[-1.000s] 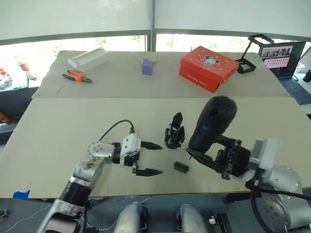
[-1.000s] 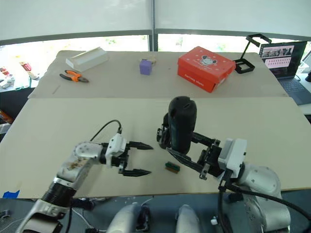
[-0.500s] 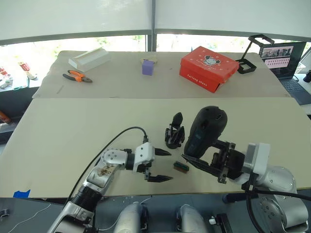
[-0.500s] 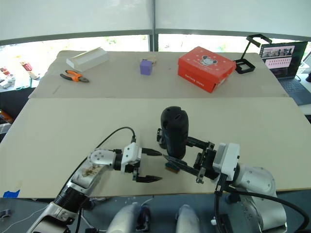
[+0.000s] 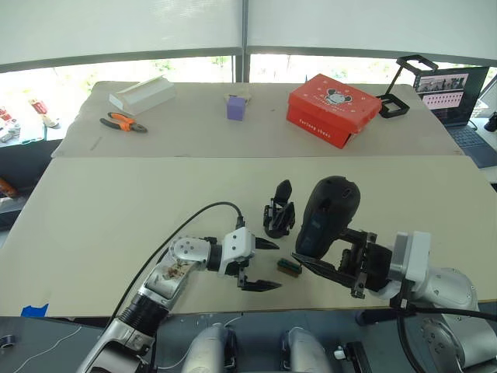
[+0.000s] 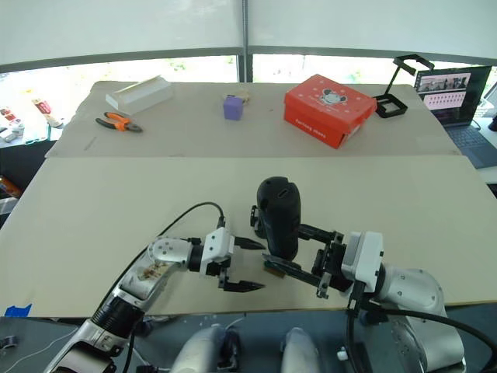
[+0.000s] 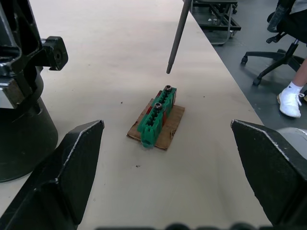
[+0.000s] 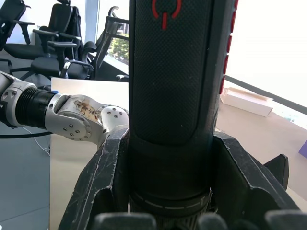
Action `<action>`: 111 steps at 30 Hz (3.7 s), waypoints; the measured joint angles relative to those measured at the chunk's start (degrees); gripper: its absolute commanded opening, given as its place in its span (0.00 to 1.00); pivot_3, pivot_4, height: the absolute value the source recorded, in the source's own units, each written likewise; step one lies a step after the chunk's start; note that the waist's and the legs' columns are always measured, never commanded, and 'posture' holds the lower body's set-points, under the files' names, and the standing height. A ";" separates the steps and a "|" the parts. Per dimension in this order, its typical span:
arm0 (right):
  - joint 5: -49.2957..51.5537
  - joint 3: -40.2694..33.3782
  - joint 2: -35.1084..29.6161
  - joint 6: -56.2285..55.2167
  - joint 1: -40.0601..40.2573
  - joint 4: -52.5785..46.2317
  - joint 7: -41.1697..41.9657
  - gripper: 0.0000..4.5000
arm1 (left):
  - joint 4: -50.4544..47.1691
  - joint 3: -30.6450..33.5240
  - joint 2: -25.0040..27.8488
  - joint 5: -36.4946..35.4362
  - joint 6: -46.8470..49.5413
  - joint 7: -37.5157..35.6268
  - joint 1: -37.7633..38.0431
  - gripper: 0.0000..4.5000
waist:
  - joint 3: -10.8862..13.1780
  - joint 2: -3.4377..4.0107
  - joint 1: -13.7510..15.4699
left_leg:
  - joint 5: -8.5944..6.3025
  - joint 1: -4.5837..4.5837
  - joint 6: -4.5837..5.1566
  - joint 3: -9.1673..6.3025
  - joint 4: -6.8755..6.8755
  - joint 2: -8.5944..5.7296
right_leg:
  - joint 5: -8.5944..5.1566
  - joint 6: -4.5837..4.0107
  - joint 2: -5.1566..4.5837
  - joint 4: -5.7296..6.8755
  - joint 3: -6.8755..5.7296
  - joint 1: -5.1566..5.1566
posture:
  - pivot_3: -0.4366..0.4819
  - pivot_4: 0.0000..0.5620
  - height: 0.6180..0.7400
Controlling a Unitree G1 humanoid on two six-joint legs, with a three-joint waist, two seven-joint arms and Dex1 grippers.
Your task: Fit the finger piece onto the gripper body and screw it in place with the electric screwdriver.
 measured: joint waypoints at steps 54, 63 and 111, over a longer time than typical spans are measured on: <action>-0.76 1.77 -0.59 -0.16 -0.70 3.37 0.11 0.43 | 4.38 0.13 -0.52 0.77 -5.24 -0.50 0.30 1.00 | -0.01 0.01 0.13 | -0.02 0.06 0.03 -0.03 0.04 0.00 | 0.00 -0.01 -0.02 0.02 -0.01 0.07 | 0.48 0.27 1.00; -0.78 1.77 -0.59 -0.26 -0.59 3.37 0.05 0.43 | 4.38 0.14 -0.52 0.77 -5.39 -0.49 0.35 1.00 | -0.01 0.01 0.13 | -0.02 0.06 0.03 -0.02 0.04 0.00 | 0.00 0.00 -0.02 0.02 -0.01 0.07 | 0.48 0.27 1.00; -5.02 3.69 0.42 -5.48 -0.25 6.08 -1.69 0.43 | 4.36 0.35 -0.72 0.64 -4.82 -0.56 0.34 1.00 | -0.01 0.01 0.12 | -0.01 0.06 0.03 -0.02 0.06 0.00 | 0.00 0.00 -0.02 0.04 -0.01 0.08 | 0.48 0.27 1.00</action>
